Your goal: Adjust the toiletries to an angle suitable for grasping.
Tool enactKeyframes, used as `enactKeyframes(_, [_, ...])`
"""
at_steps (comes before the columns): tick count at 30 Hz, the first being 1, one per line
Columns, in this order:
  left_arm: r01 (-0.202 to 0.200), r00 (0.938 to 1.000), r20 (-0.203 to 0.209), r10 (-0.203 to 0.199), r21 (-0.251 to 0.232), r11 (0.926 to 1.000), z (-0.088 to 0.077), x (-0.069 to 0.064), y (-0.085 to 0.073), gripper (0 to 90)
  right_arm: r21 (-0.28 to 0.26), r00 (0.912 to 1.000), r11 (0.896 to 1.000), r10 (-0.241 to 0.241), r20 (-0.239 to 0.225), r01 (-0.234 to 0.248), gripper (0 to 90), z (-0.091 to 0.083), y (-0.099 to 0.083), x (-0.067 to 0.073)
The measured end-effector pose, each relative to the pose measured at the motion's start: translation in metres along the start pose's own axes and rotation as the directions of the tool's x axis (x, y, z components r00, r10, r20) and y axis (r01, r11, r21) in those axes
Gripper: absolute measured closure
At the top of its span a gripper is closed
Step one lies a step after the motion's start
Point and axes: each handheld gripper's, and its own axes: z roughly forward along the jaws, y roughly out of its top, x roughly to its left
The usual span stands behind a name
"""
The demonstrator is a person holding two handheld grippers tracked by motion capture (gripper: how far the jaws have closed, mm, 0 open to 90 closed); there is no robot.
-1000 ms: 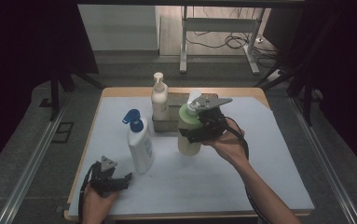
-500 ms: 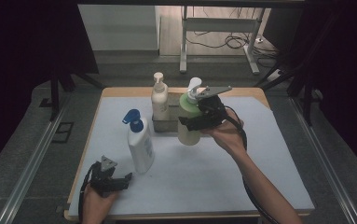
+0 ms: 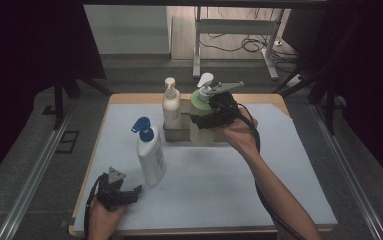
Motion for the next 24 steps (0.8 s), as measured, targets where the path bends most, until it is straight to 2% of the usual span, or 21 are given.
enactKeyframes(9, [-0.001, 1.0000, -0.001, 0.001, -0.001, 1.0000, 0.000, 0.000, 0.000, 12.7, -0.018, 0.9996, 1.000, 0.012, 0.026, -0.012, 12.5, 0.013, 0.011, -0.007])
enactKeyframes(24, [-0.001, 1.0000, -0.001, 0.001, -0.002, 1.0000, 0.000, 0.000, 0.000, 12.7, -0.032, 0.9976, 0.999, 0.034, 0.060, -0.032, 12.5, 0.034, 0.020, -0.018])
